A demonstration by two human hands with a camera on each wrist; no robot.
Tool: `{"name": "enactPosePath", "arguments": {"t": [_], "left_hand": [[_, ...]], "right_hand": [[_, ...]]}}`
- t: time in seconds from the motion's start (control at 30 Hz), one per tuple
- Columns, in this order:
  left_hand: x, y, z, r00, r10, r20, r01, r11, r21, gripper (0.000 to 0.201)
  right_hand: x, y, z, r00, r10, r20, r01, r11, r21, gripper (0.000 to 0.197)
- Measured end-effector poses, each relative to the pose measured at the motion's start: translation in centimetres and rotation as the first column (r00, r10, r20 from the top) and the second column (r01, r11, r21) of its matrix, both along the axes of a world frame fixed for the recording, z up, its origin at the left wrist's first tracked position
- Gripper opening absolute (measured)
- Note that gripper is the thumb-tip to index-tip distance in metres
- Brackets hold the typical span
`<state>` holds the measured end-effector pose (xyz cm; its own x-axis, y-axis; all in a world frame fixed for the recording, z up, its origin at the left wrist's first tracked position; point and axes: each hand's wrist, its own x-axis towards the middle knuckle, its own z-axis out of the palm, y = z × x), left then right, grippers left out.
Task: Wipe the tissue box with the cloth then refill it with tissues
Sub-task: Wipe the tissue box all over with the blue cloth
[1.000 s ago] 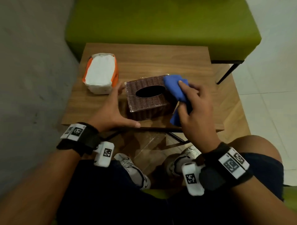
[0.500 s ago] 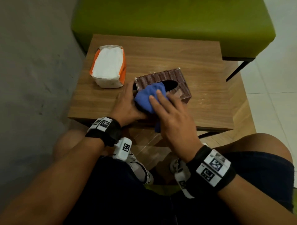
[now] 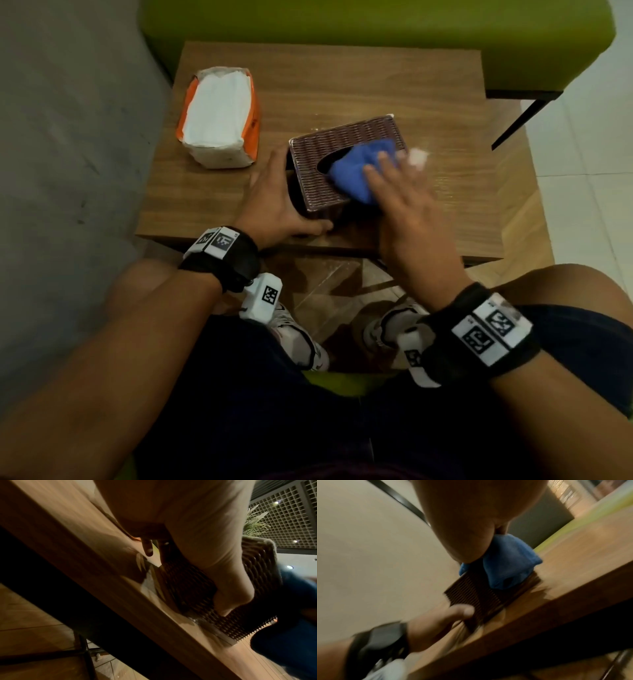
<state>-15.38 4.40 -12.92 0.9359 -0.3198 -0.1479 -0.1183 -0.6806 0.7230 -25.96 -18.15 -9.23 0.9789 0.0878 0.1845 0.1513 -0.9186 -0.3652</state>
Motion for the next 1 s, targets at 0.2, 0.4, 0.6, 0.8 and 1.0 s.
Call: {"name": "enactPosePath", "arguments": {"t": [0.2,0.4,0.6,0.8,1.0], "left_hand": [[-0.1,-0.6,-0.1,1.0,0.018,-0.01,-0.018,1.0,0.005,0.124],[0.0,-0.1,-0.3,1.0,-0.009,-0.024,0.009,1.0,-0.006,0.129],[0.3,-0.5,1.0,0.999,-0.052,0.018,0.052,0.999,-0.001,0.129],[-0.2,-0.2,0.7,0.989,0.046,-0.137,-0.044,0.999,0.019,0.124],[0.5,-0.8,0.6,1.0,-0.022,-0.019,0.022,1.0,0.0,0.135]], "right_hand": [[0.4,4.3,0.9,0.997,-0.071,0.007,0.071,0.997,-0.002,0.063],[0.5,2.5,0.7,0.994,0.11,-0.018,-0.11,0.994,-0.015,0.058],[0.7,2.3,1.4,0.982,-0.19,-0.019,0.189,0.98,-0.055,0.064],[-0.4,5.3,0.3,0.979,0.204,0.025,-0.202,0.978,-0.051,0.063],[0.7,-1.5,0.5,0.988,-0.152,-0.025,0.154,0.979,0.136,0.062]]}}
